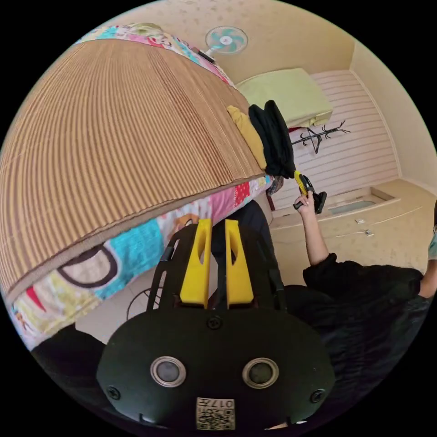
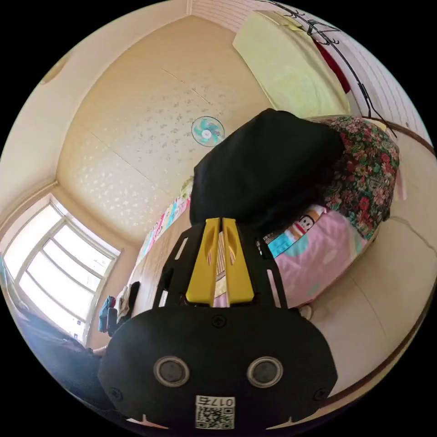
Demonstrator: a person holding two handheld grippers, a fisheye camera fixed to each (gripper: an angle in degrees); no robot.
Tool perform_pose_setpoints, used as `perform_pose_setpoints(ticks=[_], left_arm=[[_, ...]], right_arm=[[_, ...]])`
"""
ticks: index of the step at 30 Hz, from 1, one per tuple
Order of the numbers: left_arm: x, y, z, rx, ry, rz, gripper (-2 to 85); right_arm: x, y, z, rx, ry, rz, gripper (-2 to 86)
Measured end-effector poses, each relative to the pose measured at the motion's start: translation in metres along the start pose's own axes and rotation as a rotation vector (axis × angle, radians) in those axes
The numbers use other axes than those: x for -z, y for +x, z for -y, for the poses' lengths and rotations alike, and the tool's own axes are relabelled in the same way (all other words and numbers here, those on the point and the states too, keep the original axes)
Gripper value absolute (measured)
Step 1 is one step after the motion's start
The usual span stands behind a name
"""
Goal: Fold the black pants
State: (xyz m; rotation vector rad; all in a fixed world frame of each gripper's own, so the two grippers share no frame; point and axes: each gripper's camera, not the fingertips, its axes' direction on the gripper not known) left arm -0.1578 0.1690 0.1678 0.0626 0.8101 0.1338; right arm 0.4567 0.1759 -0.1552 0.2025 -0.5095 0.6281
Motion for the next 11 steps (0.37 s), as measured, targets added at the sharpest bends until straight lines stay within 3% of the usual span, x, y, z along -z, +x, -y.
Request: perform_pose_setpoints(ticks=[3, 7, 9, 11], left_arm=[[0.111, -0.028, -0.058, 0.158, 0.308, 0.165, 0.8], [0.225, -0.025, -0.105, 0.275, 0.695, 0.474, 1.2], [0.274, -0.029, -0.103, 0.320, 0.833, 0.645, 6.3], [0.301, -0.042, -0.081, 0.339, 0.838, 0.665, 9.8]], right_arm=[[-0.007, -0.030, -0.079, 0.035, -0.045, 0.034, 1.3], [-0.029, -0.097, -0.127, 0.250, -0.310, 0.145, 0.6], [-0.021, -0.118, -0.127, 0.313, -0.285, 0.216, 0.5], [-0.009, -0.130, -0.121, 0.316, -0.171, 0.358, 0.5]])
